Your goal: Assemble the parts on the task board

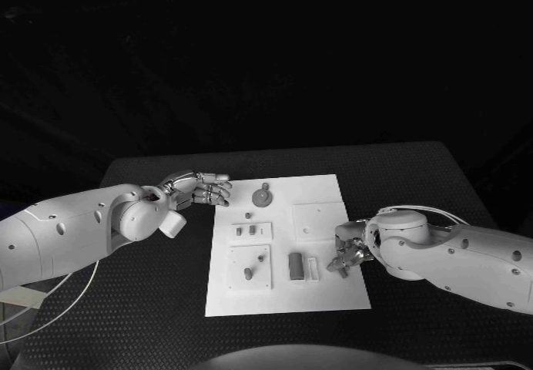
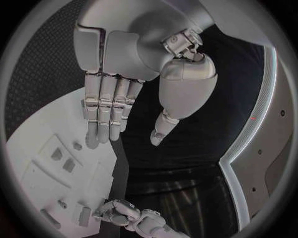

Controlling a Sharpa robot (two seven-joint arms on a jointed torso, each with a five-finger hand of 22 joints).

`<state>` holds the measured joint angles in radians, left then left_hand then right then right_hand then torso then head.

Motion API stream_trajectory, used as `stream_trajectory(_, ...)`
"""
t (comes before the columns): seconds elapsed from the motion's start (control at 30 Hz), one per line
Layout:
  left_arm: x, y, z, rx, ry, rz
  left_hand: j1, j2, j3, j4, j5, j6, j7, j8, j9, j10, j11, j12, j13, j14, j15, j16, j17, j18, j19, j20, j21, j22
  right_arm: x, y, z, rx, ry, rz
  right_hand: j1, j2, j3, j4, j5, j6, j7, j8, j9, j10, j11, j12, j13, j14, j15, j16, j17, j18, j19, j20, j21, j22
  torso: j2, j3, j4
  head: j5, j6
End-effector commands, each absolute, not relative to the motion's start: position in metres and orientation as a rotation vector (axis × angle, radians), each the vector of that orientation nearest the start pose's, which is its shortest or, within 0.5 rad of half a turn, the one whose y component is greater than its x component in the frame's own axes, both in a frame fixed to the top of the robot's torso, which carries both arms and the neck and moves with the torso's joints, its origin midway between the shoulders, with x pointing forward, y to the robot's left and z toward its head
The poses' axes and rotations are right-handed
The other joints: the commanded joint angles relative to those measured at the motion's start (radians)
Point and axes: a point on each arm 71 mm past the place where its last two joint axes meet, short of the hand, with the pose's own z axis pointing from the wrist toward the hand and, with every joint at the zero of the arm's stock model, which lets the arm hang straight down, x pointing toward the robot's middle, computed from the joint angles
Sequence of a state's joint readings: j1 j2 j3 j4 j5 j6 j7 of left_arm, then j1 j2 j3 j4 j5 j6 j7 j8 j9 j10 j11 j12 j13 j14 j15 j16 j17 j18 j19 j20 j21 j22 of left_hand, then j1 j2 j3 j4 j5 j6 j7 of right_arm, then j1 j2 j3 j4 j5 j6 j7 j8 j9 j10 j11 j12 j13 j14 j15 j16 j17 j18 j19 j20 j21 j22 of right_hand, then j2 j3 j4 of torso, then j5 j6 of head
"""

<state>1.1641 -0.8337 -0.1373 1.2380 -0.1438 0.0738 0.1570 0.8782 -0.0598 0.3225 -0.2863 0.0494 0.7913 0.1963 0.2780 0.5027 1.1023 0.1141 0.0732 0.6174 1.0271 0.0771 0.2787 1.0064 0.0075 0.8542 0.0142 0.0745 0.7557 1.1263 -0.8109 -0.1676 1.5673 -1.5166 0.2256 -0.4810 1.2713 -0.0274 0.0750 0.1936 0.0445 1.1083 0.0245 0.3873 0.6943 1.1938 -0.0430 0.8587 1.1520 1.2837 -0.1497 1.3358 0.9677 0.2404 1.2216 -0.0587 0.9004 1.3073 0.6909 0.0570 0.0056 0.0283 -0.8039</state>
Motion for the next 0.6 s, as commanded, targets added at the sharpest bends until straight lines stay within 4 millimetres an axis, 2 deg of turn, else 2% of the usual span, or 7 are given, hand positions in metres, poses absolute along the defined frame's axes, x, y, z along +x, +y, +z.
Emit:
stream_trajectory(0.03,0.4993,0.2735,-0.2596,-1.098,1.899,-1.37,-0.011,-0.001,-0.004,0.003,0.0,-0.004,0.005,0.005,-0.001,0.005,0.001,-0.004,-0.002,0.007,0.002,-0.005,0.002,-0.007,-0.001,-0.003,-0.002,-0.002,0.4195,-0.2077,-0.3127,-0.446,2.383,0.039,0.049,0.015,0.006,-0.032,0.007,-0.065,0.051,-0.167,-0.002,0.001,0.007,0.005,-0.002,0.002,0.006,0.002,-0.001,0.021,-0.006,0.002,-0.001,0.017,0.0,-0.0004,-0.0002,-0.001,0.0)
stream_trajectory(0.27,0.4993,0.2743,-0.2597,-1.099,1.899,-1.367,-0.01,-0.001,-0.003,0.003,0.0,-0.004,0.005,0.004,-0.002,0.005,0.001,-0.004,-0.002,0.007,0.002,-0.005,0.002,-0.007,-0.001,-0.003,-0.002,-0.002,0.4184,-0.2065,-0.3125,-0.303,2.406,0.13,0.105,0.06,-0.013,-0.099,0.007,-0.071,0.056,-0.18,-0.013,0.0,0.011,0.007,-0.003,0.0,0.01,0.004,0.0,0.021,-0.011,0.011,-0.004,0.018,0.0,-0.0004,0.0006,-0.003,-0.001)
stream_trajectory(0.3,0.4993,0.274,-0.2596,-1.099,1.9,-1.367,-0.01,-0.001,-0.003,0.003,0.0,-0.004,0.005,0.004,-0.002,0.005,0.001,-0.004,-0.002,0.007,0.002,-0.005,0.002,-0.007,-0.001,-0.003,-0.002,-0.002,0.4183,-0.2064,-0.3124,-0.271,2.41,0.148,0.127,0.059,0.019,-0.107,0.008,-0.069,0.054,-0.181,-0.015,0.0,0.01,0.006,-0.004,-0.001,0.009,0.003,0.0,0.021,-0.013,0.011,-0.008,0.016,0.0,-0.0006,0.0008,-0.003,0.0)
stream_trajectory(0.33,0.4993,0.2738,-0.2596,-1.099,1.9,-1.368,-0.01,-0.001,-0.003,0.003,0.0,-0.004,0.005,0.004,-0.002,0.005,0.001,-0.004,-0.002,0.007,0.002,-0.005,0.002,-0.007,-0.001,-0.003,-0.002,-0.002,0.418,-0.2065,-0.3125,-0.244,2.417,0.164,0.115,0.027,0.108,-0.091,0.014,-0.064,0.052,-0.188,-0.025,0.002,0.011,0.006,-0.006,-0.003,0.017,0.004,0.0,0.018,-0.014,0.024,-0.011,0.016,0.0,-0.0006,0.0008,-0.003,0.0)
stream_trajectory(0.47,0.4992,0.2738,-0.2597,-1.099,1.901,-1.368,-0.01,0.0,-0.003,0.003,0.0,-0.004,0.005,0.004,-0.002,0.006,0.001,-0.004,-0.002,0.007,0.002,-0.005,0.002,-0.007,-0.001,-0.003,-0.002,-0.002,0.4172,-0.2077,-0.3124,-0.107,2.437,0.237,0.09,0.032,0.171,-0.154,0.01,-0.059,0.055,-0.19,-0.03,0.002,0.011,0.012,-0.004,-0.004,0.01,0.009,0.003,0.021,-0.015,0.024,-0.003,0.022,0.0,-0.0005,0.001,-0.003,-0.001)
stream_trajectory(0.57,0.4993,0.2741,-0.2597,-1.099,1.9,-1.367,-0.01,0.0,-0.003,0.002,0.0,-0.004,0.005,0.004,-0.002,0.006,0.001,-0.004,-0.002,0.007,0.002,-0.005,0.002,-0.008,-0.001,-0.003,-0.002,-0.002,0.4172,-0.2098,-0.3119,-0.024,2.438,0.277,-0.039,0.05,0.274,-0.311,0.002,-0.053,0.06,-0.193,-0.034,0.004,0.007,0.016,-0.005,-0.003,0.011,0.013,0.003,0.021,-0.016,0.031,0.009,0.021,0.0,-0.0004,0.0004,-0.003,-0.001)
stream_trajectory(0.6,0.4993,0.2741,-0.2597,-1.099,1.9,-1.367,-0.01,0.0,-0.003,0.002,0.0,-0.004,0.005,0.004,-0.002,0.006,0.001,-0.004,-0.002,0.007,0.002,-0.005,0.002,-0.007,-0.001,-0.003,-0.002,-0.002,0.4171,-0.2105,-0.3115,0.008,2.438,0.292,-0.154,0.064,0.366,-0.44,0.006,-0.043,0.047,-0.188,-0.033,0.007,0.019,0.017,-0.008,0.001,0.016,0.016,0.002,0.02,-0.009,0.034,0.014,0.018,0.0,-0.0004,0.0004,-0.003,-0.001)
